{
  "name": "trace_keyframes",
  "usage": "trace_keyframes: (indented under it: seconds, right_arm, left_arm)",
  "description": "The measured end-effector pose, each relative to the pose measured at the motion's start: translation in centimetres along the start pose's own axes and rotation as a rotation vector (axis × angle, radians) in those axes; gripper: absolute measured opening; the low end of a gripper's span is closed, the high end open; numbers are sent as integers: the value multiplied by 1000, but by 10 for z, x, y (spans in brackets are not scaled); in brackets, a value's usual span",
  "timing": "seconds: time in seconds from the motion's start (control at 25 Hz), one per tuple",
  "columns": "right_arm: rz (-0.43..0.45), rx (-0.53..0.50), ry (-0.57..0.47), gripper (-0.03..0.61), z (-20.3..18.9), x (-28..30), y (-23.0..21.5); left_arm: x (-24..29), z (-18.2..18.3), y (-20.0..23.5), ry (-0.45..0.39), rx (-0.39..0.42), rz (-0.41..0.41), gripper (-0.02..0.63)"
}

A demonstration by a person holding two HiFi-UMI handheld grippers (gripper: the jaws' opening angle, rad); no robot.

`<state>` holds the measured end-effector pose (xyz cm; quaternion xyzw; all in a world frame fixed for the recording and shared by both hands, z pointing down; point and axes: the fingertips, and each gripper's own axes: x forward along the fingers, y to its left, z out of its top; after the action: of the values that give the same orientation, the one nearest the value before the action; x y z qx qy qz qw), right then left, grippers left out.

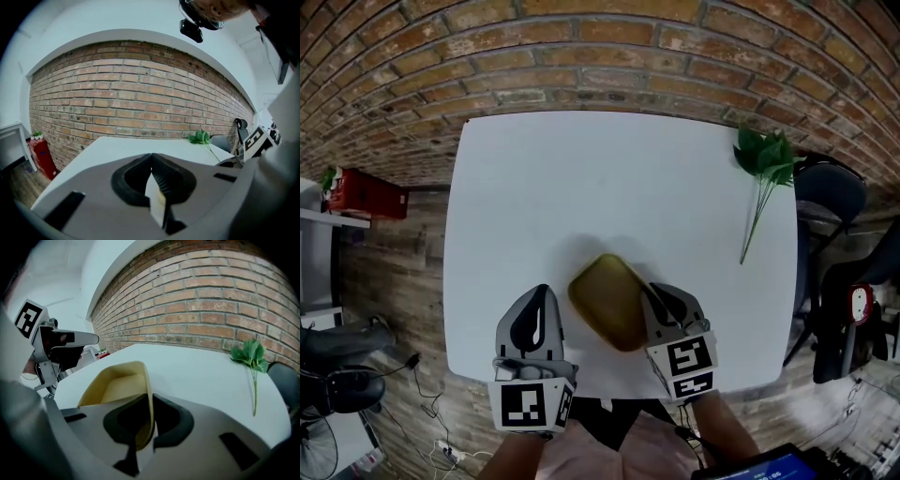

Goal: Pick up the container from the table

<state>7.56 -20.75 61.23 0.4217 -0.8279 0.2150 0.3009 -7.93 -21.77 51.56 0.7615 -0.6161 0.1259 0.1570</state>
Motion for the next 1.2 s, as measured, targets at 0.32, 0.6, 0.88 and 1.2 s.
trace_keyframes:
  seconds: [0.32,0.6,0.88,1.2]
  right_arm:
    - [-2,6,-21,23,6,-7,5]
    - [-15,23,-58,20,24,-17,8]
    - [-41,38,-126,18,52,-32,7]
    - [-75,54,-230,18,96,-56,-3]
  left_arm:
    - [-6,8,-1,-25,7,-6,9]
    - [-14,25,-3,-58,20,-16,9]
    - [-22,51,-4,-109,36,-25,9]
    - [-31,81,-8,-171,54,-34,9]
